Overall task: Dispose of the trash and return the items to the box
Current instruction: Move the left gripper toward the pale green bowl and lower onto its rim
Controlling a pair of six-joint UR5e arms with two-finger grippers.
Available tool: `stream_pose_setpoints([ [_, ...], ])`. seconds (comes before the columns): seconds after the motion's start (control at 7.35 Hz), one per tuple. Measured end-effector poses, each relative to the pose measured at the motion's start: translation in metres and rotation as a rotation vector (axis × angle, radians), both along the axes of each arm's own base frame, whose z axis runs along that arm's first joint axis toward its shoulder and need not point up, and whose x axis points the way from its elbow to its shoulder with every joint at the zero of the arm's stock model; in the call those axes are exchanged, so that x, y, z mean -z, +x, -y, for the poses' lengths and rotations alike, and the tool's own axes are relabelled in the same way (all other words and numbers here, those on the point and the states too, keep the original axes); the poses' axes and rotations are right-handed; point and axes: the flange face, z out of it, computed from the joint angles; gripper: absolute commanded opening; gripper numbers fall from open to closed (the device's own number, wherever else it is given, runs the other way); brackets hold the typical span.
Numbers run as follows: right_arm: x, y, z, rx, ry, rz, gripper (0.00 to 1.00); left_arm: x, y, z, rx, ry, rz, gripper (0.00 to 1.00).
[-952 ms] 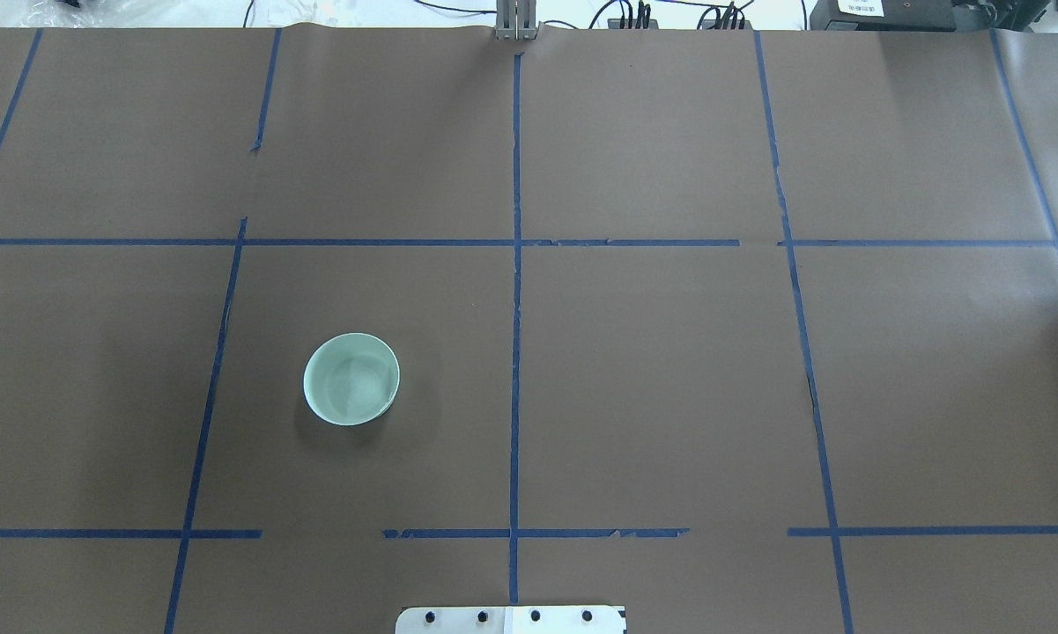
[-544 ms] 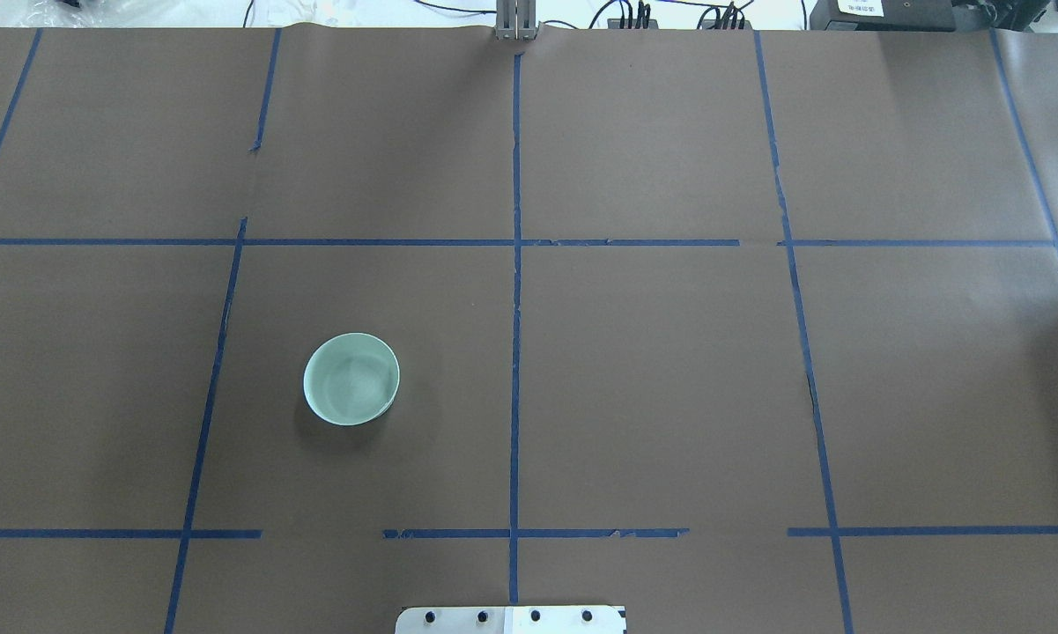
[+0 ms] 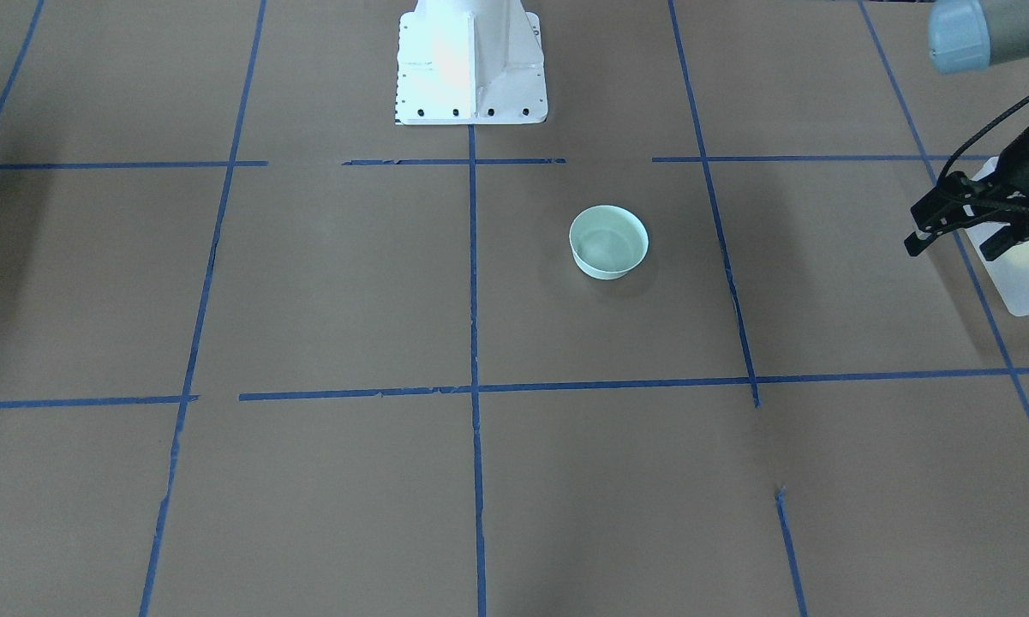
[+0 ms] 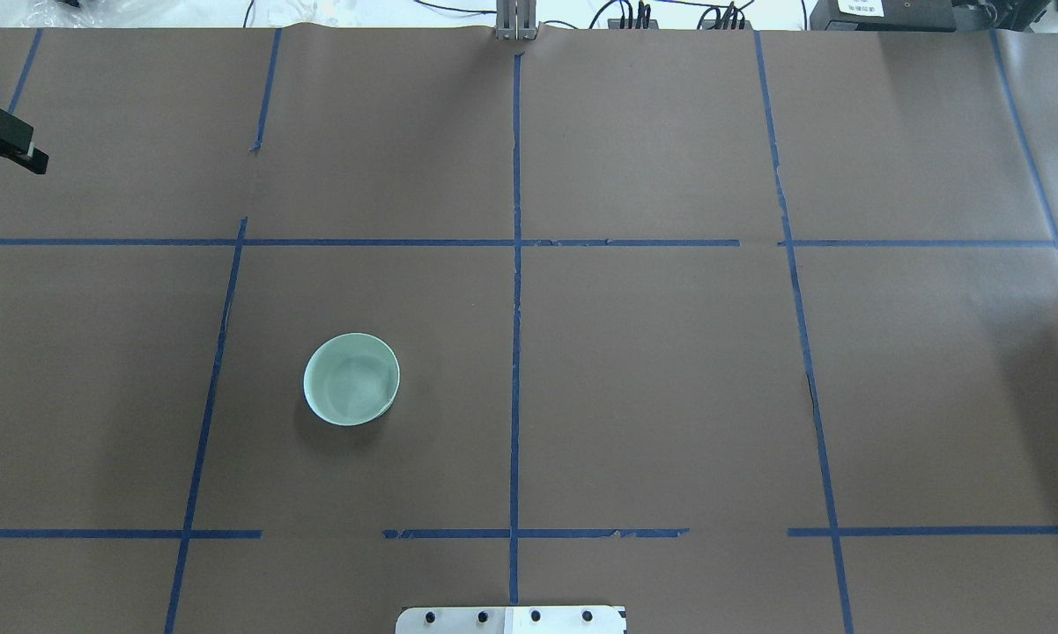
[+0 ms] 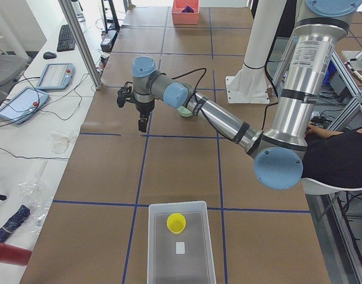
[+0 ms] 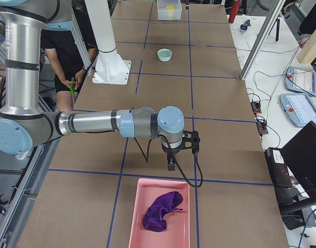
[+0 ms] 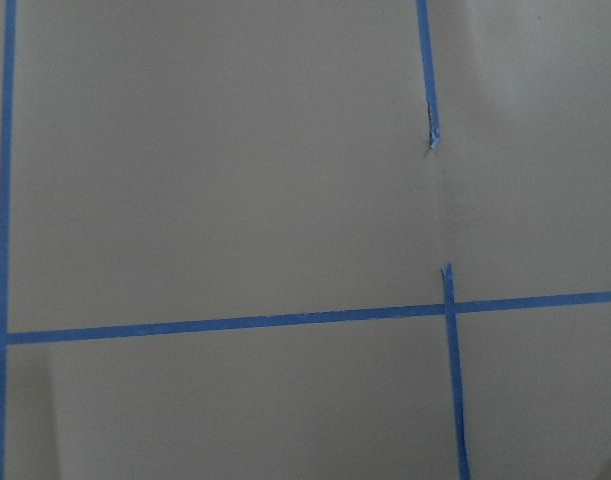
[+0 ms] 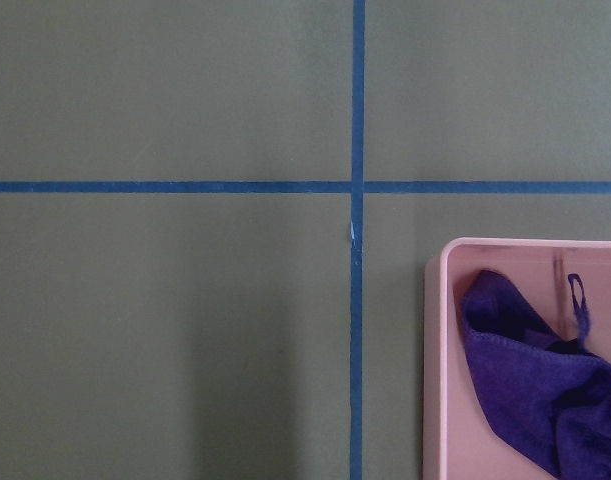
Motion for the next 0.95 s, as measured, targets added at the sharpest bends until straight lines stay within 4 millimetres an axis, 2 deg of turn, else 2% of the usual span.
stream_pose_setpoints([
  [0.27,0.005,-0.013,0.008,-0.019,0.001,0.007,1.0,0.006,0.046,-0.016,0.008,-0.038,-0.049,1.0],
  [0.41,0.003,-0.014,0.009,-0.021,-0.001,0.009,1.0,0.009,0.077,-0.028,0.018,-0.058,-0.071,1.0],
  [0.68,-0.003,-0.016,0.013,-0.017,-0.01,0.009,1.0,0.017,0.144,-0.059,0.043,-0.107,-0.095,1.0],
  [0.95,-0.005,-0.017,0.02,-0.015,-0.012,0.009,1.0,0.03,0.201,-0.095,0.06,-0.14,-0.094,1.0],
])
